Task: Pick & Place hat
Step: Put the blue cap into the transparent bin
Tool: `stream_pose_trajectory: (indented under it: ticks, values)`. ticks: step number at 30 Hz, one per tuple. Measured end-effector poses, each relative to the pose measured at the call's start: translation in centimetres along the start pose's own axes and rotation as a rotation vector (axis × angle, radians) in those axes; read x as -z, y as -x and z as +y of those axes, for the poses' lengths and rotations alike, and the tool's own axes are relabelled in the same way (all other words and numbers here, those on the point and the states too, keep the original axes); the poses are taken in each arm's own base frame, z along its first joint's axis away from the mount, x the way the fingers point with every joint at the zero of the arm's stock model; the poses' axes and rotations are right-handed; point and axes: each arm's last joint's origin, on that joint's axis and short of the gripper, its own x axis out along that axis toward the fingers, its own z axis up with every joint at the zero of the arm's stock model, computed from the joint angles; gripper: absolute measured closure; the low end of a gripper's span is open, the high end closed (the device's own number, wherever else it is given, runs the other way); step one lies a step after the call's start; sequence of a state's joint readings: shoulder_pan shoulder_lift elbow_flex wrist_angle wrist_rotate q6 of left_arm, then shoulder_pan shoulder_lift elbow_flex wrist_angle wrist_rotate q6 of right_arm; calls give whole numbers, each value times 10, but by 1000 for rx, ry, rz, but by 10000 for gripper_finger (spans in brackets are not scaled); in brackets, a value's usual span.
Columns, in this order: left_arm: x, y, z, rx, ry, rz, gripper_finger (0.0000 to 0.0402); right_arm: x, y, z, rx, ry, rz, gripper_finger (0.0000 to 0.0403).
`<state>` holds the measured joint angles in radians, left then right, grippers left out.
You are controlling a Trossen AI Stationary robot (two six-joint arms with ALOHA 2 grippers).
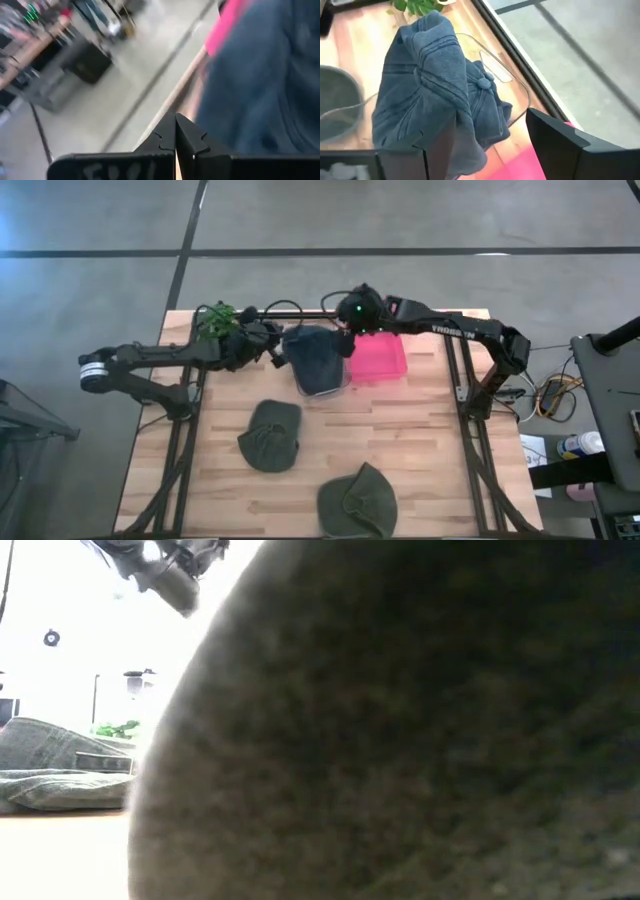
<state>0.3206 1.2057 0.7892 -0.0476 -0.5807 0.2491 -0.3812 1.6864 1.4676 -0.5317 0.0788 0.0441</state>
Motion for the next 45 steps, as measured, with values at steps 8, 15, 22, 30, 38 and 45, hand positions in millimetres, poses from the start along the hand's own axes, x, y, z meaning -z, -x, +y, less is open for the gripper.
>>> stream_pose_trajectory:
  ticks: [8,15,22,30,38,45]
  values:
    - [27,-13,-16,68,149,109,401,11,-41,-13,-45,-35,68,186]
    - [30,-41,-38,194,69,0,401,16,-76,-2,-72,-13,33,199]
    - [44,-73,-58,206,25,29,401,23,-96,-1,-93,-19,51,209]
    - [36,-69,-50,155,-26,8,401,37,-128,4,-134,-18,122,211]
    - [11,-31,-17,55,-47,-83,401,-8,-72,1,-83,153,42,211]
    - [1,-4,6,-19,-49,-116,401,-28,-32,-7,35,238,6,212]
